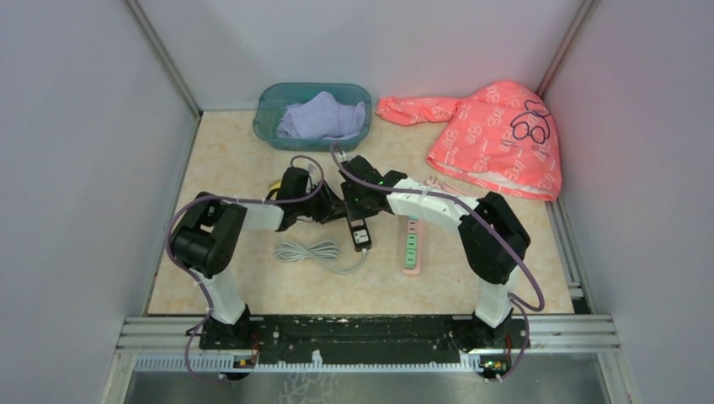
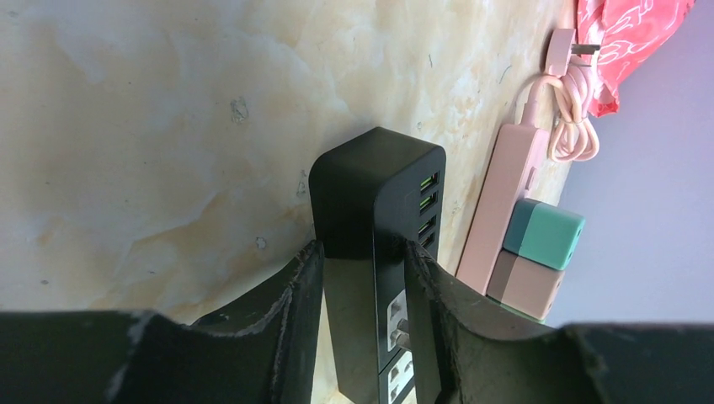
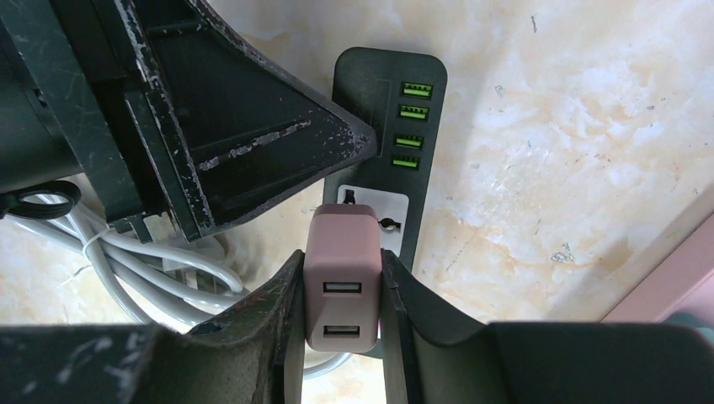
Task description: Insert the plug
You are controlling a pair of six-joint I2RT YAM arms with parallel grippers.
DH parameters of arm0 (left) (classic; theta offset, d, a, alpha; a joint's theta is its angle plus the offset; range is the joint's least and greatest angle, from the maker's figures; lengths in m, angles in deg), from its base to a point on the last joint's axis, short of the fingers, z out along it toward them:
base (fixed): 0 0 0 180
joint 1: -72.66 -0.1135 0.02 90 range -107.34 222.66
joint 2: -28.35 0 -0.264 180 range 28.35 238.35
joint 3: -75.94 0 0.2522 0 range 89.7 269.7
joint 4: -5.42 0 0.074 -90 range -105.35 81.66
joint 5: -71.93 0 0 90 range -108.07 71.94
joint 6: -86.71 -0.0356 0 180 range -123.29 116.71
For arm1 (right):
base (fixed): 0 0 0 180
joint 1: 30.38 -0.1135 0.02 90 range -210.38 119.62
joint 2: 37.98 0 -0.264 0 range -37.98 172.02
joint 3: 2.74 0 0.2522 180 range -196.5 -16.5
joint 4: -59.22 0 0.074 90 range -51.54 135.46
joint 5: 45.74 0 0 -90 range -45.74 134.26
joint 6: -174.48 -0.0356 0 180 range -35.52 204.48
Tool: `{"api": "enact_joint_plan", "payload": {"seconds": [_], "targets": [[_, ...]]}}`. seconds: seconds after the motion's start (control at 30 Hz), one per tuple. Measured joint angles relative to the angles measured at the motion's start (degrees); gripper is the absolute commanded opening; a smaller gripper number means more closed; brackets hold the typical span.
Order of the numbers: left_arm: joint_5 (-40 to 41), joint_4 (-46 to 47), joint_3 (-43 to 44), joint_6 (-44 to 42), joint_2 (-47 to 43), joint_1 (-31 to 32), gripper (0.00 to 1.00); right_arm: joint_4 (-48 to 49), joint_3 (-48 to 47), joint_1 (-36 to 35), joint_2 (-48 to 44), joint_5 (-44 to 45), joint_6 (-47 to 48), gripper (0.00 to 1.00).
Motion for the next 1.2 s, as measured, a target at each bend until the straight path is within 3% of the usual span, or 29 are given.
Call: {"api": "enact_joint_plan", "payload": {"seconds": [1.2], "targets": [[-0.07,5.88,-4.04,7.19,-0.57,-0.09,0.39,-6.05,-6.71,-3.37,5.95,8.26,0.79,0.0]]}}
